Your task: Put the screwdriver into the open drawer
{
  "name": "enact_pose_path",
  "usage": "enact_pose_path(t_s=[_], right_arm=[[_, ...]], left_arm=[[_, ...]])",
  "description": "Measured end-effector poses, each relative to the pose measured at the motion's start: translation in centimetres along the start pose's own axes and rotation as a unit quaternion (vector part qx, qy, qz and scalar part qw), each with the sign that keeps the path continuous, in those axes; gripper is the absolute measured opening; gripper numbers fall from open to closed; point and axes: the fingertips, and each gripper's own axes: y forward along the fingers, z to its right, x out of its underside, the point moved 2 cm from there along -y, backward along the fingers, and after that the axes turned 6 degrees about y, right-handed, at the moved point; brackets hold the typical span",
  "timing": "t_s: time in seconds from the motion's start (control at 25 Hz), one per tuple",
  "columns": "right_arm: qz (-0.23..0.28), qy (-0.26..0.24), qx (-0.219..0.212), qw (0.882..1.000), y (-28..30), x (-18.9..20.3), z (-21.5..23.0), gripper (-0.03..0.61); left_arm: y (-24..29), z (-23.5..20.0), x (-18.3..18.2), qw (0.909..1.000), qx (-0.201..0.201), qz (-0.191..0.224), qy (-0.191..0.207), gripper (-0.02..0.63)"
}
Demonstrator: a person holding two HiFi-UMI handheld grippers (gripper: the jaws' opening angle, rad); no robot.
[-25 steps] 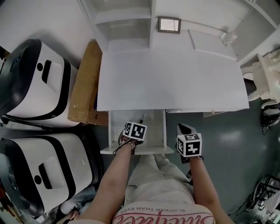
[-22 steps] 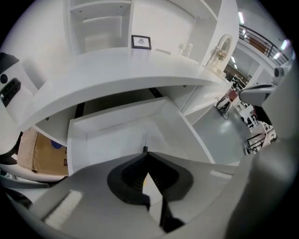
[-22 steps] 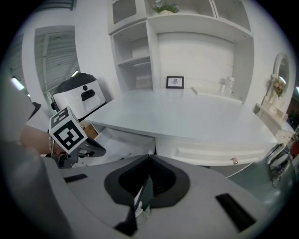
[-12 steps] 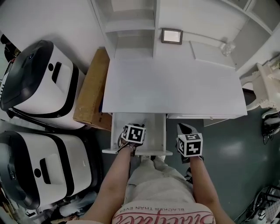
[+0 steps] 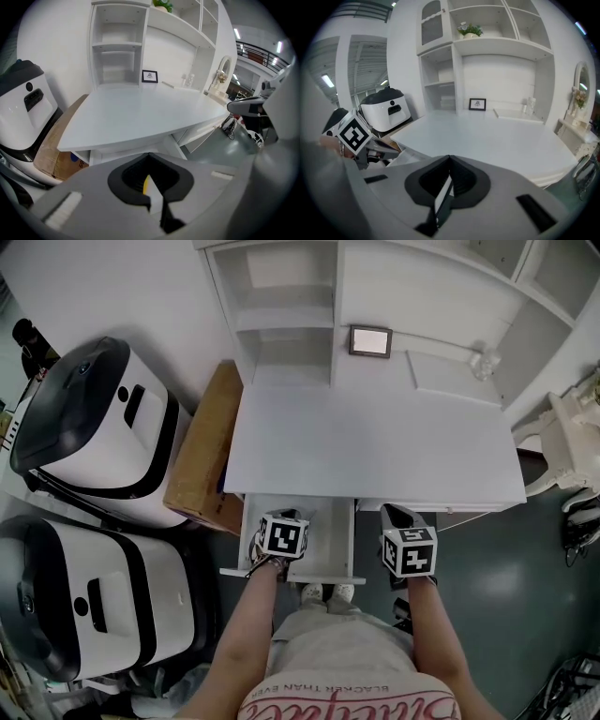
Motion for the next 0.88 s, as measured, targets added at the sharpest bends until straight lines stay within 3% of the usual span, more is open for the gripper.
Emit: enact_pose_path(t_s=[0.48,0.88], right_arm=[[0.068,-0.005,-0.024,0.997,-0.9,-5.2,-0.1,0.006],[0.155,-0.069,-0.059,0.984,-3.2,-10.9,-2.1,0.006]], left_arm=[[-4.7,-1.3,-5.4,0.9957,-0.046,0.081,0.002,0.009],[-9.8,-2.6,-10.8,0.9825,-0.084,0.166,0.008,0.009]])
